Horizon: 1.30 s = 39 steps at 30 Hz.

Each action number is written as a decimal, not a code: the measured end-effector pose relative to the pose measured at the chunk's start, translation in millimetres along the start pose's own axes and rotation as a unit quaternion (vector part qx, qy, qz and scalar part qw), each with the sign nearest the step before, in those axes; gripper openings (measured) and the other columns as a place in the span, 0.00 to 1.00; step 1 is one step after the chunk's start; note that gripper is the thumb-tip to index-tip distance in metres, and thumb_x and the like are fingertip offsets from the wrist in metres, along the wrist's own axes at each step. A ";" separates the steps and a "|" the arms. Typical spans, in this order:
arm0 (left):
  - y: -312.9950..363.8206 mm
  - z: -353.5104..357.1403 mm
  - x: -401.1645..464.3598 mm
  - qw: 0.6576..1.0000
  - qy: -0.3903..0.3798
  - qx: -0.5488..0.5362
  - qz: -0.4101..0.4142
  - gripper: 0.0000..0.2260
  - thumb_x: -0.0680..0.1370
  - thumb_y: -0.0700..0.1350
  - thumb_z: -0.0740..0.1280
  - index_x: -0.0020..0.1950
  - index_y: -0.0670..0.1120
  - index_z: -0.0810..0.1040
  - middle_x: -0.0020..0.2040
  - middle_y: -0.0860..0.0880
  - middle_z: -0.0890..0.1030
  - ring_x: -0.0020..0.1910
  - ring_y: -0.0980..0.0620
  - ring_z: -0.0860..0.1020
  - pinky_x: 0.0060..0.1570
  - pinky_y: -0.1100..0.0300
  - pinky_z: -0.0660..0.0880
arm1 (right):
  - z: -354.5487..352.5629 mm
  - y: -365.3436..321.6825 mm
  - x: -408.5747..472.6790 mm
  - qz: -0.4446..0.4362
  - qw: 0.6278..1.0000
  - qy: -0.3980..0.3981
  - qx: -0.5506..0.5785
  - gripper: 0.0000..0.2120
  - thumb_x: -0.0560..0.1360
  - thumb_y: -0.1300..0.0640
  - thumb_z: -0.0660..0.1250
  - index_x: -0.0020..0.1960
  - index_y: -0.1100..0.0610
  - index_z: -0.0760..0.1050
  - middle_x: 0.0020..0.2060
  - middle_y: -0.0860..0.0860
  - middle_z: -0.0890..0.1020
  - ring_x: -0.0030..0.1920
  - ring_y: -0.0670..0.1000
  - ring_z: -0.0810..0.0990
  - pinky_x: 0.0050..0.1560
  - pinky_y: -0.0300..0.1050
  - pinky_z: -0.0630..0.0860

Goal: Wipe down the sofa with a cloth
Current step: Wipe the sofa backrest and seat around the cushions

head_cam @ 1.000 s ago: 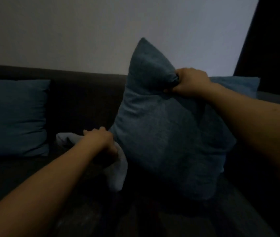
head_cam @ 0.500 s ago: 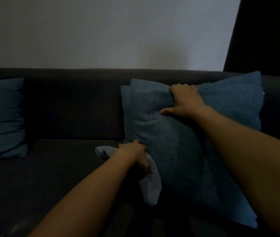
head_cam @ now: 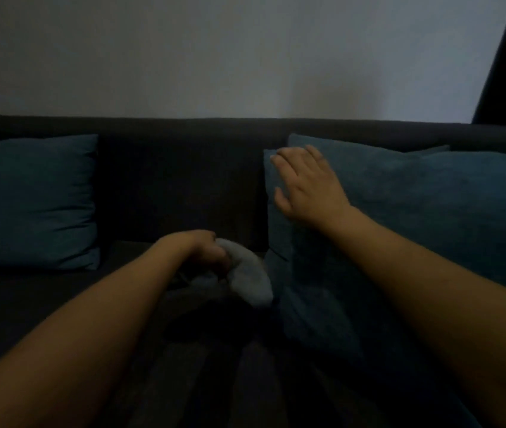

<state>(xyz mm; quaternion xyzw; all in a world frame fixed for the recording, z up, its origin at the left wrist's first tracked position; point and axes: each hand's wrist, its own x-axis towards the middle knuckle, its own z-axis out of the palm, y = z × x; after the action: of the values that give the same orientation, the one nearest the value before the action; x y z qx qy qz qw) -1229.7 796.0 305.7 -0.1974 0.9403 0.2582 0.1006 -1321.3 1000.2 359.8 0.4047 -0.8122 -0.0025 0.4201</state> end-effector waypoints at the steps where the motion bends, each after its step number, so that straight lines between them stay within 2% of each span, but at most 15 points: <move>1: -18.2 -14.8 5.1 0.999 0.035 -0.025 -0.006 0.19 0.60 0.50 0.76 0.49 0.46 0.81 0.43 0.44 0.83 0.40 0.45 0.83 0.32 0.57 0.78 | 7.9 -15.9 9.4 0.013 1.000 -0.011 0.015 0.30 0.71 0.48 0.57 0.68 0.63 0.68 0.65 0.60 0.72 0.65 0.60 0.71 0.71 0.56 0.59; 3: -54.5 -41.8 16.9 0.991 0.102 -0.081 -0.019 0.25 0.59 0.53 0.76 0.52 0.44 0.80 0.47 0.44 0.82 0.42 0.46 0.81 0.33 0.59 0.76 | 24.5 -42.7 27.7 0.033 0.998 -0.036 0.033 0.30 0.74 0.48 0.58 0.72 0.62 0.63 0.70 0.60 0.67 0.70 0.59 0.65 0.73 0.55 0.56; 7: -116.8 -91.5 47.8 0.961 0.218 -0.169 -0.015 0.33 0.60 0.58 0.74 0.60 0.43 0.77 0.53 0.42 0.81 0.47 0.44 0.80 0.43 0.54 0.78 | 58.7 -91.1 74.4 0.041 0.995 -0.082 0.036 0.33 0.76 0.46 0.59 0.76 0.58 0.54 0.75 0.57 0.58 0.75 0.56 0.55 0.75 0.54 0.48; 10: -140.9 -130.3 77.3 0.934 0.301 -0.193 -0.018 0.42 0.66 0.59 0.71 0.72 0.41 0.61 0.65 0.39 0.72 0.58 0.39 0.75 0.53 0.47 0.77 | 87.4 -112.4 114.4 0.078 0.991 -0.101 0.039 0.35 0.76 0.45 0.58 0.77 0.57 0.51 0.77 0.56 0.54 0.76 0.55 0.51 0.75 0.54 0.46; 12: -144.2 -163.5 102.0 0.918 0.335 -0.212 0.011 0.37 0.71 0.57 0.68 0.73 0.45 0.55 0.67 0.38 0.70 0.60 0.38 0.73 0.55 0.45 0.75 | 107.1 -115.0 143.1 0.109 0.986 -0.117 0.045 0.35 0.77 0.44 0.57 0.78 0.54 0.47 0.77 0.55 0.49 0.77 0.55 0.48 0.76 0.56 0.45; 16: -127.0 -234.5 148.3 0.891 0.411 -0.174 0.087 0.27 0.74 0.50 0.62 0.71 0.54 0.57 0.67 0.38 0.66 0.61 0.33 0.70 0.61 0.44 0.71 | 153.0 -100.5 199.4 0.167 0.973 -0.148 0.059 0.34 0.78 0.42 0.54 0.78 0.48 0.41 0.77 0.52 0.42 0.77 0.56 0.42 0.74 0.62 0.42; 18: -115.2 -264.3 179.1 0.890 0.426 -0.125 0.102 0.27 0.75 0.49 0.60 0.73 0.60 0.56 0.69 0.39 0.61 0.65 0.32 0.65 0.64 0.42 0.65 | 180.9 -90.4 224.8 0.185 0.970 -0.147 0.057 0.33 0.79 0.41 0.51 0.77 0.47 0.39 0.77 0.51 0.39 0.77 0.55 0.39 0.73 0.64 0.40; 20: -107.4 -282.1 225.4 0.909 0.397 -0.041 0.122 0.29 0.75 0.51 0.60 0.75 0.61 0.54 0.74 0.42 0.56 0.70 0.33 0.58 0.69 0.41 0.58 | 208.7 -79.1 253.4 0.194 0.970 -0.136 0.049 0.32 0.79 0.40 0.49 0.77 0.46 0.38 0.77 0.51 0.38 0.76 0.55 0.38 0.72 0.64 0.38; 22: -108.2 -276.9 276.5 0.932 0.338 0.055 0.121 0.33 0.73 0.61 0.57 0.76 0.62 0.46 0.78 0.47 0.46 0.76 0.37 0.43 0.71 0.34 0.46 | 235.2 -67.1 280.8 0.193 0.974 -0.112 0.037 0.32 0.79 0.38 0.46 0.77 0.47 0.38 0.77 0.51 0.38 0.76 0.55 0.38 0.72 0.62 0.35; 24: -114.4 -258.6 316.4 0.933 0.339 0.056 0.107 0.34 0.72 0.68 0.53 0.72 0.67 0.37 0.77 0.54 0.34 0.73 0.41 0.28 0.63 0.25 0.37 | 262.3 -56.1 301.0 0.191 0.978 -0.080 0.007 0.31 0.79 0.37 0.43 0.78 0.49 0.42 0.78 0.53 0.45 0.77 0.56 0.42 0.72 0.62 0.35; 25: -118.3 -251.5 330.5 0.926 0.357 0.039 0.118 0.33 0.72 0.69 0.52 0.71 0.69 0.36 0.76 0.56 0.33 0.72 0.42 0.25 0.60 0.24 0.35 | 274.9 -53.5 306.3 0.194 0.980 -0.052 -0.012 0.31 0.78 0.37 0.42 0.78 0.50 0.47 0.77 0.54 0.51 0.77 0.57 0.47 0.72 0.62 0.37; 28: -127.4 -242.9 332.3 0.893 0.419 0.052 0.154 0.31 0.73 0.68 0.53 0.71 0.69 0.39 0.77 0.57 0.37 0.73 0.42 0.29 0.60 0.22 0.37 | 296.7 -57.8 307.9 0.194 0.980 0.027 -0.047 0.32 0.76 0.39 0.43 0.74 0.52 0.61 0.71 0.56 0.66 0.72 0.58 0.60 0.73 0.62 0.47; 33: -129.6 -243.9 333.9 0.872 0.458 0.088 0.145 0.31 0.75 0.68 0.52 0.74 0.65 0.42 0.78 0.54 0.43 0.76 0.41 0.38 0.63 0.23 0.43 | 291.3 -49.0 308.0 0.187 0.982 0.002 -0.012 0.32 0.75 0.37 0.40 0.75 0.48 0.57 0.73 0.53 0.62 0.74 0.55 0.57 0.73 0.59 0.46; 36: -115.0 -237.1 331.1 0.881 0.453 0.023 0.138 0.28 0.77 0.64 0.50 0.74 0.65 0.43 0.78 0.54 0.43 0.76 0.43 0.38 0.64 0.25 0.41 | 276.6 -40.0 312.6 0.166 0.983 -0.028 0.074 0.31 0.75 0.38 0.39 0.74 0.44 0.59 0.72 0.51 0.64 0.73 0.53 0.59 0.73 0.58 0.46; 39: -109.1 -235.2 323.5 0.889 0.432 -0.025 0.148 0.26 0.78 0.57 0.49 0.75 0.65 0.44 0.77 0.55 0.45 0.76 0.45 0.41 0.66 0.28 0.42 | 266.3 -32.8 308.9 0.119 0.984 0.011 0.132 0.29 0.77 0.38 0.44 0.73 0.48 0.63 0.70 0.50 0.69 0.71 0.51 0.65 0.72 0.60 0.52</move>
<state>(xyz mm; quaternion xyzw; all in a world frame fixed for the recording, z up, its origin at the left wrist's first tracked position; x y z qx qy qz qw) -1495.8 483.2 362.0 -0.1507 0.9023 0.1830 -0.3601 -1580.8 684.9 386.4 0.3571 -0.8430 0.1596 0.3692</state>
